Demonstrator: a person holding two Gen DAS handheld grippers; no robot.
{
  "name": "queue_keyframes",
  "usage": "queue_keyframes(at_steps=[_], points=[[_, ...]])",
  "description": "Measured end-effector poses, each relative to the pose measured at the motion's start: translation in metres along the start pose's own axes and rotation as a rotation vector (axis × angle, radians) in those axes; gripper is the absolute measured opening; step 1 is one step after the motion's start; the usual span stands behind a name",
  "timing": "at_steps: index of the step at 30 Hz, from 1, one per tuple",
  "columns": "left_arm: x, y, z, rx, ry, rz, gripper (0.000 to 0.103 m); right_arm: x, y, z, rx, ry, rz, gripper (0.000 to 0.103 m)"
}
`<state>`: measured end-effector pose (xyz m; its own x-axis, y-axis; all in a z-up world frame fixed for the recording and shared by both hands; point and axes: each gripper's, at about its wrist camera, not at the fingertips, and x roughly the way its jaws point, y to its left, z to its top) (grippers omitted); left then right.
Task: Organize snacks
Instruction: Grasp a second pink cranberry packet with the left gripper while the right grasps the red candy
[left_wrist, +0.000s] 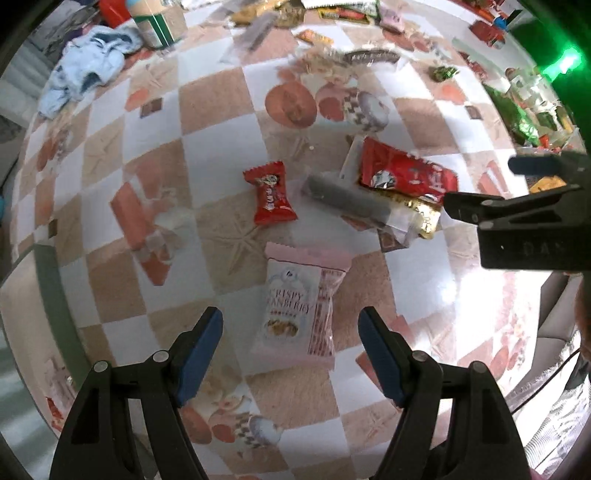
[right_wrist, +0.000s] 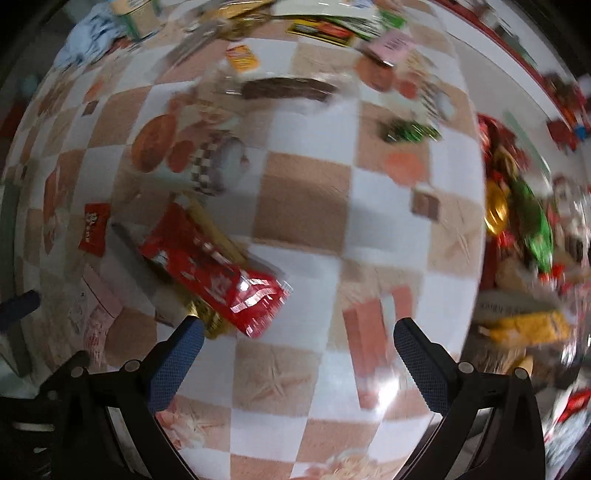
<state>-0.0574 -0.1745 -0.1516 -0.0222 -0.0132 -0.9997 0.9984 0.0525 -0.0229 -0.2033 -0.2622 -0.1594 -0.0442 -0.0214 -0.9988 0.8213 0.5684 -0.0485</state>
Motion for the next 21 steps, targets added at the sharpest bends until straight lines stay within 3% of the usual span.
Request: queue_keyframes(at_steps=[10,11,12,17,19,21], points=[[0.027,0.004,0.012,-0.033,0.05,0.001,0.079,0.021,0.026,0.031,-0.151,0.032,0.052,0.102],[0.03,0.012,0.006,-0.035,0.054,0.0,0.079,0.022,0.03,0.033,-0.162,0.034,0.054,0.099],[0.032,0.012,0.006,-0.037,0.061,-0.001,0.079,0.023,0.033,0.034,-0.171,0.038,0.057,0.089],[0.045,0.019,0.005,-0.032,0.091,-0.003,0.079,0.033,0.052,0.039,-0.174,0.071,0.095,0.077],[0.048,0.019,0.003,-0.023,0.089,0.014,0.079,0.033,0.057,0.041,-0.182,0.063,0.101,0.058],[0.06,0.012,0.008,-0.016,0.089,0.029,0.079,0.028,0.067,0.036,-0.192,0.057,0.098,0.055]])
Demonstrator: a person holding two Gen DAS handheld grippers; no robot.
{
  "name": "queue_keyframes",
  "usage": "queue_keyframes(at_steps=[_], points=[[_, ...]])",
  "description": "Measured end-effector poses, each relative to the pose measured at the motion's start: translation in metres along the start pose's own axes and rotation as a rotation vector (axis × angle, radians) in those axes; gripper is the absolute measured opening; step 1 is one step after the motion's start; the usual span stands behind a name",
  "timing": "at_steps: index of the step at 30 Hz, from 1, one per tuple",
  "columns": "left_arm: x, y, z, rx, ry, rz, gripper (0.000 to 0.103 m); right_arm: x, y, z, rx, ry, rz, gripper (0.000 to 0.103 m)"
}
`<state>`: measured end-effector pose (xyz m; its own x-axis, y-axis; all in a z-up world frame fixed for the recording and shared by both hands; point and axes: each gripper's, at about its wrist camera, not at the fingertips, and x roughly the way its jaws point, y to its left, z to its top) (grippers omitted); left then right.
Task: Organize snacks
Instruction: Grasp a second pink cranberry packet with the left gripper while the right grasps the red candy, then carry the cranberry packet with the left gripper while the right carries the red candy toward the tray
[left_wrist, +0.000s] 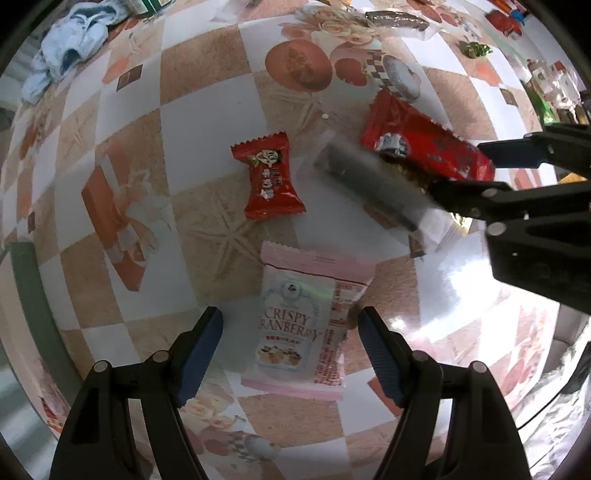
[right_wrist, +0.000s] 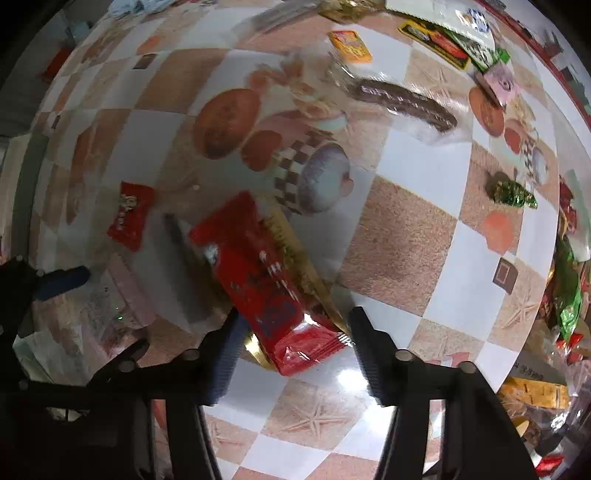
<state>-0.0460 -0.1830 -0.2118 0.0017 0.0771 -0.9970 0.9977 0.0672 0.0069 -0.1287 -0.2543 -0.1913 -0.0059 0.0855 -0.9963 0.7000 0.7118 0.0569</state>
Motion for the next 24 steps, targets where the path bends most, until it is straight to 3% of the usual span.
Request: queue_keyframes(at_steps=[1,5,6,12,18,24], points=[[0.001,0.001,0.0,0.0,0.0,0.0,0.078,-0.001,0.004,-0.001,0.004,-0.002,-0.001,0.052],[-0.007,0.007,-0.003,0.012,-0.043,0.01,0.052,-0.007,0.001,-0.008,0.067,-0.021,0.013,0.041],[-0.007,0.008,-0.002,0.019,-0.047,0.011,0.049,-0.008,0.001,-0.01,0.083,-0.021,0.023,0.041],[-0.004,0.018,-0.011,0.02,-0.051,0.009,0.048,-0.002,0.003,-0.038,0.18,0.011,0.072,0.039],[0.009,0.034,-0.05,0.014,-0.026,-0.005,0.048,0.015,0.02,-0.085,0.285,0.068,0.144,0.04],[0.017,0.044,-0.061,0.009,-0.023,-0.005,0.05,0.019,0.04,-0.094,0.305,0.051,0.116,0.043]])
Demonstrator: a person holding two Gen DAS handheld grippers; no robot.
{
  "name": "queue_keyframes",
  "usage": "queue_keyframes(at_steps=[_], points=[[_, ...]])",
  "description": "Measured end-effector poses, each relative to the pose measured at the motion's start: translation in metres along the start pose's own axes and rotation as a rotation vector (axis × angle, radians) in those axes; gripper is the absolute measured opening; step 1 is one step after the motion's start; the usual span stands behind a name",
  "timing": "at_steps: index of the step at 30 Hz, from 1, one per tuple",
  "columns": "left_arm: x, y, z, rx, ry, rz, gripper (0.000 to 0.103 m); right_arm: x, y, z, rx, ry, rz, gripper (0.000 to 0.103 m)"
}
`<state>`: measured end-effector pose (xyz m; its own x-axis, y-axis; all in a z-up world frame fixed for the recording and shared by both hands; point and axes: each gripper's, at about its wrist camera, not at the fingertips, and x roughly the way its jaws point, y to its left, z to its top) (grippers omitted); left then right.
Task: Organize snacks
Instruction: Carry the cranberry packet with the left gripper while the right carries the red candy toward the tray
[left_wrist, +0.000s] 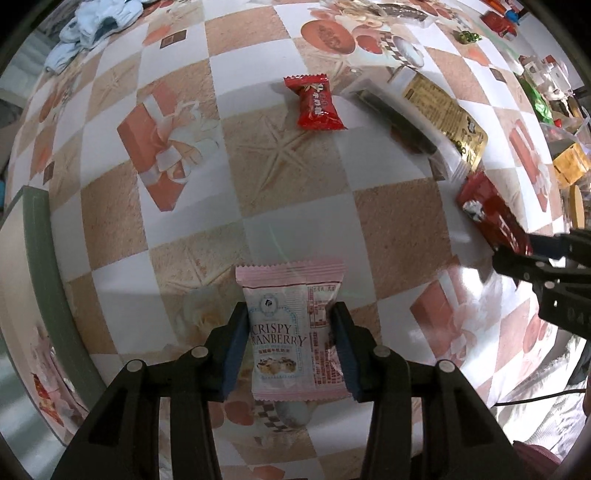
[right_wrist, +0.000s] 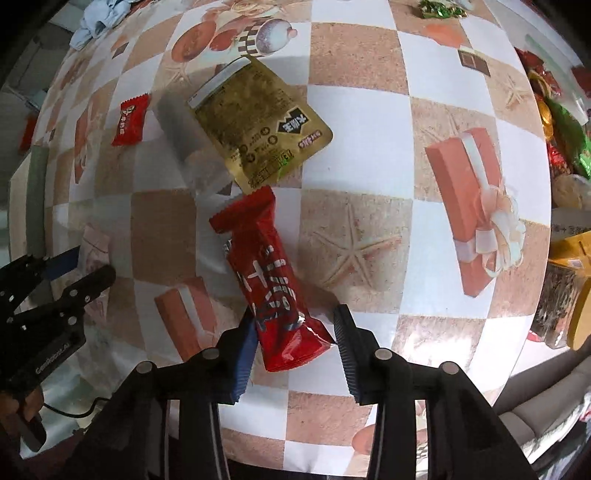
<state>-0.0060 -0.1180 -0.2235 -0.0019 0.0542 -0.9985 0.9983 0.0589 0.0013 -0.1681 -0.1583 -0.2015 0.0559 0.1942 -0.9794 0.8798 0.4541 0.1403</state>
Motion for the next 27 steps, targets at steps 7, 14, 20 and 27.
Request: queue_keyframes(at_steps=[7,14,20,27], points=[[0.008,0.002,0.0,-0.001,-0.002,0.0,0.051,0.005,0.026,0.022,-0.078,0.004,-0.064,0.06],[0.004,0.002,0.002,-0.008,-0.003,-0.001,0.051,0.006,0.047,0.027,-0.166,-0.004,-0.133,0.065],[-0.004,0.004,0.0,-0.009,-0.001,0.0,0.051,0.001,0.067,0.038,-0.21,0.004,-0.137,0.065],[-0.014,0.002,-0.004,-0.006,-0.003,0.009,0.048,-0.001,0.065,0.05,-0.151,0.003,-0.104,0.028]])
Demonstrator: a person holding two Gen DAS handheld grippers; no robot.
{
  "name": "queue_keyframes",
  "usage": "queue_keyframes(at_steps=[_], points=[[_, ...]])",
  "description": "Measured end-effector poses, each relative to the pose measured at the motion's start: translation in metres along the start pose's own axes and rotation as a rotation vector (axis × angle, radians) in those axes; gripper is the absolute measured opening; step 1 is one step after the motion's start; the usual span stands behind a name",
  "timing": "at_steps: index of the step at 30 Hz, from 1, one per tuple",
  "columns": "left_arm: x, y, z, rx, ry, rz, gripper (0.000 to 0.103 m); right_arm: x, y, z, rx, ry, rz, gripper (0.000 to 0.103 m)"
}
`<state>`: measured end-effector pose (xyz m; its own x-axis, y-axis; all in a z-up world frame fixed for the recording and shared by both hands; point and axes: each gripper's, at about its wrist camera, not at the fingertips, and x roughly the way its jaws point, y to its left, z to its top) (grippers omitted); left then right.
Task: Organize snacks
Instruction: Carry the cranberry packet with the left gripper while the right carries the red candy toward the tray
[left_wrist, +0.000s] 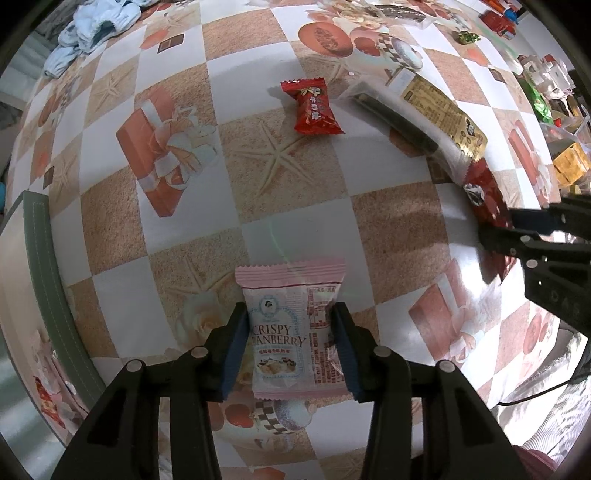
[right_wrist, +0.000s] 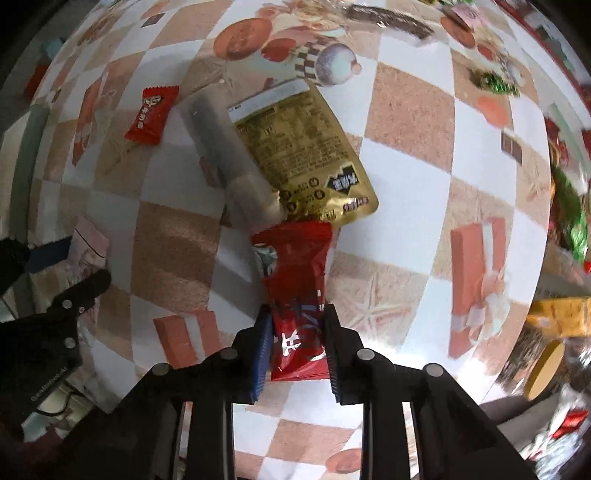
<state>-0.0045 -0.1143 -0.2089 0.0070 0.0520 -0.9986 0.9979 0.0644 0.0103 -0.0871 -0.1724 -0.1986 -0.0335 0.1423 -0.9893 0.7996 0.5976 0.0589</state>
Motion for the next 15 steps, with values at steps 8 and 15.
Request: queue_keyframes(at_steps=[8,15], points=[[-0.015,0.003,-0.024,-0.002,-0.015,-0.017,0.048,-0.008,0.008,-0.022,0.106,0.031,0.117,0.028],[-0.033,0.01,-0.057,0.008,-0.032,-0.018,0.048,-0.021,0.035,-0.037,0.123,0.022,0.144,0.028]])
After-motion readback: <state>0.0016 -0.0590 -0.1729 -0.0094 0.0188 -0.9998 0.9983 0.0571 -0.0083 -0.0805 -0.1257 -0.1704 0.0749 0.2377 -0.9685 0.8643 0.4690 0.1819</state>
